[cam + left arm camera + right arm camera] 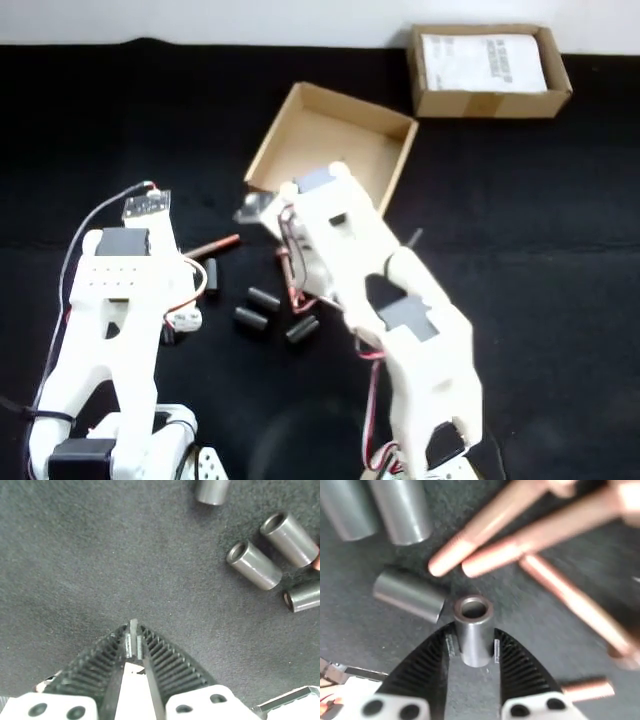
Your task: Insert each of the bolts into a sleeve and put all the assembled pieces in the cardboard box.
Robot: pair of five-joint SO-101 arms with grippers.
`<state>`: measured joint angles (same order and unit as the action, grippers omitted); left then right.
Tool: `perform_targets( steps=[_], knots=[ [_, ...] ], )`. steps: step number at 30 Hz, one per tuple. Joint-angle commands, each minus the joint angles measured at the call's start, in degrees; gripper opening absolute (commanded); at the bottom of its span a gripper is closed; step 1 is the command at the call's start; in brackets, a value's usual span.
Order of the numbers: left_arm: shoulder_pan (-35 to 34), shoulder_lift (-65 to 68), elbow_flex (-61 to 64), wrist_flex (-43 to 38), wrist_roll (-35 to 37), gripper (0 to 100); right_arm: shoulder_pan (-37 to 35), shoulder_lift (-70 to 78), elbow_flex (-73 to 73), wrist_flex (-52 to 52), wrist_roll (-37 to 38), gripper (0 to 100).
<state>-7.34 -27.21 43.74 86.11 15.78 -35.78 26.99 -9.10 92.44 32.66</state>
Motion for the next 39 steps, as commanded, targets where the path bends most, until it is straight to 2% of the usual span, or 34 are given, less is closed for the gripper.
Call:
perform_targets(
  steps=[1,7,9,13,17,20,22,27,32,35,39],
  knots=[
    [0.0,-0.2,-0.5,-0.4,-0.4,1,1.8,-11.4,-1.0,0.7,0.5,0.6],
    [5.7,-0.2,-0.7,-0.4,-0.4,1,6.5,-24.9,-1.0,0.7,0.4,0.6],
    [9.5,-0.2,-0.7,-0.4,-0.4,1,8.7,-29.7,-0.9,0.7,-0.1,0.6],
    [19.2,-0.2,-0.8,-0.9,-2.1,1,15.3,-38.9,-0.9,0.0,-5.9,0.6],
    [26.5,-0.2,-2.9,-4.0,-19.1,1,24.3,-47.1,-0.5,-1.0,-12.8,0.6],
    [26.9,-0.2,-6.7,-6.2,-34.3,1,31.7,-51.6,-0.4,-1.0,-17.0,0.6],
    [27.0,-0.2,-9.4,-6.2,-39.1,1,36.0,-53.8,-0.3,-0.9,-19.2,0.6],
    [27.2,0.3,-15.9,-6.7,-39.9,1,44.6,-57.7,2.2,-0.5,-21.4,0.6],
    [27.3,0.4,-17.1,-14.2,-39.6,1,47.3,-64.4,15.1,-1.6,-21.5,0.6],
    [30.1,2.4,-17.4,-16.9,-35.5,1,47.5,-71.0,25.0,-4.3,-23.8,0.6],
    [34.3,13.1,-22.4,-16.8,-29.9,1,47.2,-81.5,36.6,-7.1,-24.2,0.6]
  ],
)
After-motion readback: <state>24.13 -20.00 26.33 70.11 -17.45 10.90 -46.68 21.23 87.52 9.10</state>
